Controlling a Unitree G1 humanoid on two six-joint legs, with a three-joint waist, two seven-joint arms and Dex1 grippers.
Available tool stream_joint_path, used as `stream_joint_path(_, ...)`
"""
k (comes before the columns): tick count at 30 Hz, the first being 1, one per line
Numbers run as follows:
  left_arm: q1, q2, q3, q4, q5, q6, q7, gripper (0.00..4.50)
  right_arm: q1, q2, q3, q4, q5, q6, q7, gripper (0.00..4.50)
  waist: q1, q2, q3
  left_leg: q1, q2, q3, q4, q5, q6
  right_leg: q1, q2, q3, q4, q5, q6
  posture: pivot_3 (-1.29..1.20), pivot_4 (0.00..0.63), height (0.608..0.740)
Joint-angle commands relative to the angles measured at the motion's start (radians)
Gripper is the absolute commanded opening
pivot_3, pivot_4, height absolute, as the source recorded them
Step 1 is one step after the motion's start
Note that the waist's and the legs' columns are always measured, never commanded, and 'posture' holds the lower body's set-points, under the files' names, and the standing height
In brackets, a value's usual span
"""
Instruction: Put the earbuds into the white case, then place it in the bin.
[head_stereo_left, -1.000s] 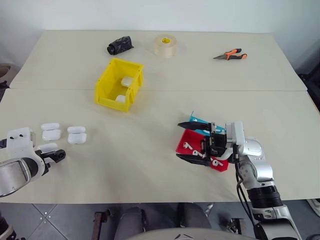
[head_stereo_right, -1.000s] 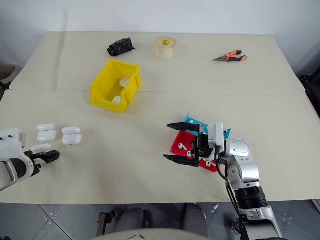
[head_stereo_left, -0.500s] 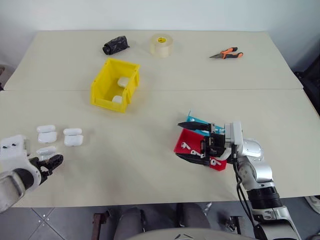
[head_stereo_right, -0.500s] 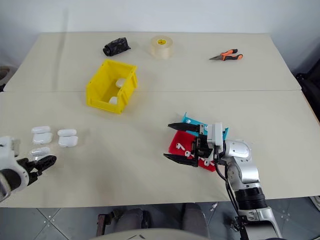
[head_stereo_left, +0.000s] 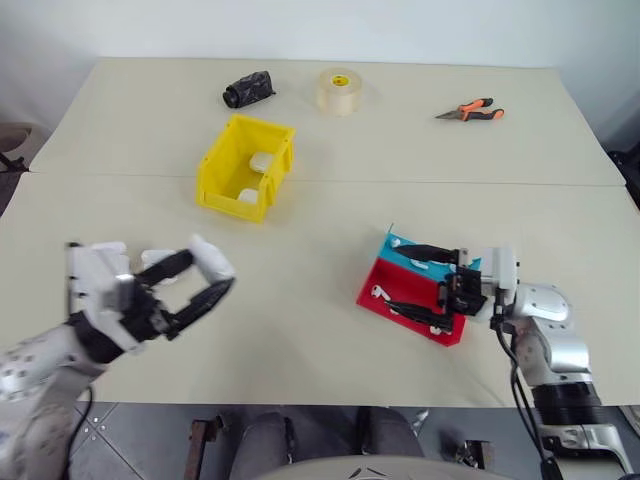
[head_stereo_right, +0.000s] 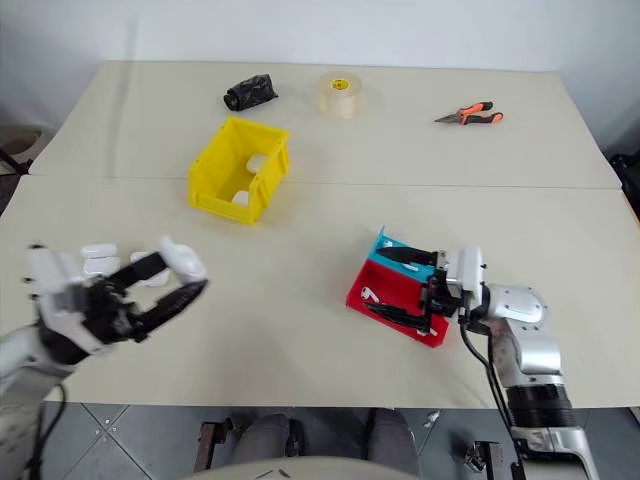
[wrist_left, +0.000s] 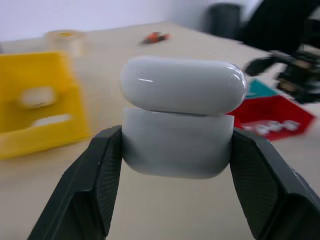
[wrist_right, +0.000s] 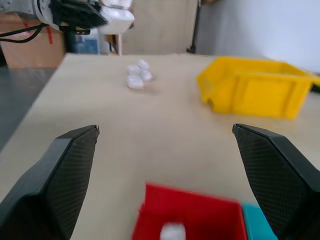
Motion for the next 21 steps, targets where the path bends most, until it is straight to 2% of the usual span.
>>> stream_joint_path(1, -0.065, -0.045, -0.166, 0.042, 0.106, -0.168, -0.096, 2.82, 0.06, -0.066, -0.082, -0.066, 0.003, -0.021, -0.01, 4.5, 0.001, 0.0, 0.0, 0.0, 0.0, 0.0, 0.0, 0.0, 0.0, 0.0, 0.0, 0.0, 0.0, 0.0, 0.0, 0.0, 0.15, 0.74)
stream_joint_path(3, -0.119, -0.099, -0.262, 0.111, 0.213, -0.302, -0.11, 2.82, 0.113, -0.108, -0.129, -0.094, 0.001, -0.024, -0.022, 4.5, 0.001, 0.0, 0.0, 0.0, 0.0, 0.0, 0.0, 0.0, 0.0, 0.0, 0.0, 0.0, 0.001, 0.0, 0.0, 0.0, 0.15, 0.74)
stream_joint_path(6, -0.188, -0.188, -0.365, 0.211, 0.279, -0.45, -0.15, 2.82, 0.19, -0.153, -0.21, -0.137, 0.002, -0.015, -0.068, 4.5, 0.006, 0.0, 0.0, 0.001, 0.001, 0.0, 0.001, 0.0, 0.0, 0.0, 0.0, -0.001, 0.001, 0.0, 0.001, 0.0, 0.15, 0.74)
stream_joint_path(11, -0.31, -0.325, -0.474, 0.367, 0.223, -0.557, -0.257, 2.82, 0.409, -0.266, -0.408, -0.226, -0.016, 0.064, -0.108, 4.5, 0.025, 0.0, 0.0, 0.0, 0.001, 0.0, 0.002, 0.0, 0.001, 0.0, -0.001, 0.0, 0.001, 0.001, 0.001, 0.0, 0.15, 0.74)
stream_joint_path(17, -0.368, -0.327, -0.5, 0.449, 0.083, -0.487, -0.429, 2.82, 0.677, -0.37, -0.563, -0.471, -0.053, 0.368, -0.213, 4.5, 0.022, -0.001, 0.0, 0.001, 0.001, -0.001, 0.002, -0.001, 0.002, 0.001, 0.0, -0.001, 0.001, 0.001, 0.001, 0.0, 0.15, 0.74)
stream_joint_path(21, -0.396, -0.316, -0.481, 0.496, 0.064, -0.45, -0.453, 2.82, 0.755, -0.434, -0.579, -0.666, -0.021, 0.609, -0.268, 4.5, 0.022, 0.0, -0.001, 0.001, 0.001, -0.001, 0.001, -0.001, 0.002, 0.001, 0.0, 0.0, 0.001, 0.001, 0.001, 0.0, 0.15, 0.74)
